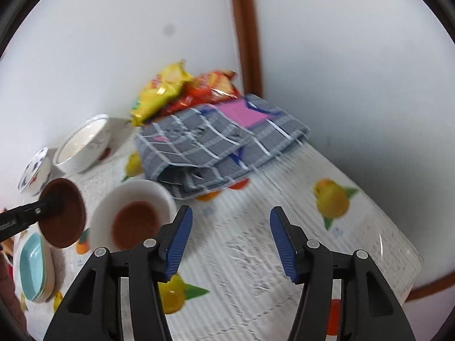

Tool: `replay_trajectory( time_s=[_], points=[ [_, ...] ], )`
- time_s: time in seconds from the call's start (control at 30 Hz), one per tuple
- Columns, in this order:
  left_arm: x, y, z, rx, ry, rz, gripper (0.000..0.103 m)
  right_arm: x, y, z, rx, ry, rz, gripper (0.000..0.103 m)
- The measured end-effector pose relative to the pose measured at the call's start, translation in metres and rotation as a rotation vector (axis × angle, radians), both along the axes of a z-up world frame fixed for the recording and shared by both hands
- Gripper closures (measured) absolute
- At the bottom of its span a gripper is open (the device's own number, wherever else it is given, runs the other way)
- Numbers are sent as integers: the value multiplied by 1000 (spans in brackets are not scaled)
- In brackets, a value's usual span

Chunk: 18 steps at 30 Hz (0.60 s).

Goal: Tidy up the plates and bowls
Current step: 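Lower the left gripper's terracotta bowl into the white bowl and open it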

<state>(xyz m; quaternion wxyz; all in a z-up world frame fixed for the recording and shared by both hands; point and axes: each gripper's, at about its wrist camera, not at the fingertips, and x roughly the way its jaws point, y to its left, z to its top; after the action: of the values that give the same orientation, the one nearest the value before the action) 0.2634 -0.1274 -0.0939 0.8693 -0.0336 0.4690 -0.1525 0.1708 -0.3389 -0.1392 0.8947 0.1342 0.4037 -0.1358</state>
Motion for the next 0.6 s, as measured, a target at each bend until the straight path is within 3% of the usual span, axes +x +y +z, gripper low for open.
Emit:
replay_trajectory(
  time_s=[0.2, 0.37, 0.6],
  points=[
    [5, -27, -5, -6, 11, -9, 94, -14, -18, 4, 70, -45, -44, 46],
    [9, -30, -18, 12, 32, 5, 94, -24, -22, 13, 69, -90, -59, 46],
    [18, -28, -32, -7, 68, 13, 94, -24, -18, 10, 77, -72, -37, 46]
  ],
)
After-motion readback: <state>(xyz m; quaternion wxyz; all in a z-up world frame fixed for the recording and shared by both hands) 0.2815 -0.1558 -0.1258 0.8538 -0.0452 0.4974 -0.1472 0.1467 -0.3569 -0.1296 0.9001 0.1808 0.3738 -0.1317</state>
